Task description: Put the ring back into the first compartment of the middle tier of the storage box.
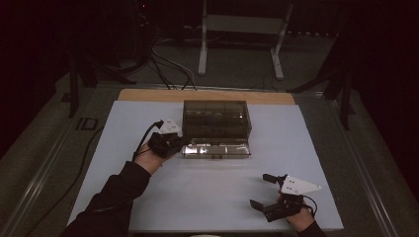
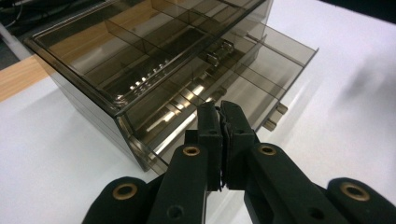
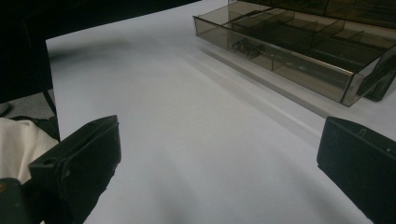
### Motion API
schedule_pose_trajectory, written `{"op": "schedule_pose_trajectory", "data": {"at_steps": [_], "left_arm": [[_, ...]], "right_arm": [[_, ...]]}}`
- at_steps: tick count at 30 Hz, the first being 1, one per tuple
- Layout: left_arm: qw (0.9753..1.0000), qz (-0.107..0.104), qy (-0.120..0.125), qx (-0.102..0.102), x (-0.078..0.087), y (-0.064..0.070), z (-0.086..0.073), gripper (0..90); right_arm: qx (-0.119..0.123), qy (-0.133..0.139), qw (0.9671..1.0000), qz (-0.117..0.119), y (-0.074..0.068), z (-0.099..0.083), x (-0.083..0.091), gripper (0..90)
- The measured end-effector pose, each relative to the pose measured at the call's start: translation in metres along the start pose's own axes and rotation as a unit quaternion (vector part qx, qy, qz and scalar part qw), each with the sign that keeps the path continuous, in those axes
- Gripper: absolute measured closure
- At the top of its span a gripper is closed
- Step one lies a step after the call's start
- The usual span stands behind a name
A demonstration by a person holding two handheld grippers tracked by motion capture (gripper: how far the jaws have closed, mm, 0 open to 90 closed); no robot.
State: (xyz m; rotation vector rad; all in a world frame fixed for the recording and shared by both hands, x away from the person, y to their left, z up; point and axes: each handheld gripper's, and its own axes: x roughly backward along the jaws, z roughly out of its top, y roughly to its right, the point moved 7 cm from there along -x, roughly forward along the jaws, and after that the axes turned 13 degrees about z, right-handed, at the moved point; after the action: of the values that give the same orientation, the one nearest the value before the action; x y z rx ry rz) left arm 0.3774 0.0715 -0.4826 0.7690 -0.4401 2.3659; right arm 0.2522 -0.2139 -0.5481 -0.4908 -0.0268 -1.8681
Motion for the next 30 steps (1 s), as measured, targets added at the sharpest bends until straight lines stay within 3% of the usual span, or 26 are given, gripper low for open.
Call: {"op": "schedule_pose_trajectory", "data": {"at_steps": [13, 30], "left_arm": [[0.9999, -0.001, 0.004, 0.010, -0.013, 0.002, 0.003, 90.0], [0.9997, -0.002, -0.015, 0.017, -0.037, 0.006, -0.005, 90.0]], "right_arm": [[0.001, 0.000, 1.0000, 0.001, 0.000, 0.000, 0.000, 0.0], [0.003, -0.001, 1.0000, 0.003, -0.001, 0.000, 0.000, 0.0]]}}
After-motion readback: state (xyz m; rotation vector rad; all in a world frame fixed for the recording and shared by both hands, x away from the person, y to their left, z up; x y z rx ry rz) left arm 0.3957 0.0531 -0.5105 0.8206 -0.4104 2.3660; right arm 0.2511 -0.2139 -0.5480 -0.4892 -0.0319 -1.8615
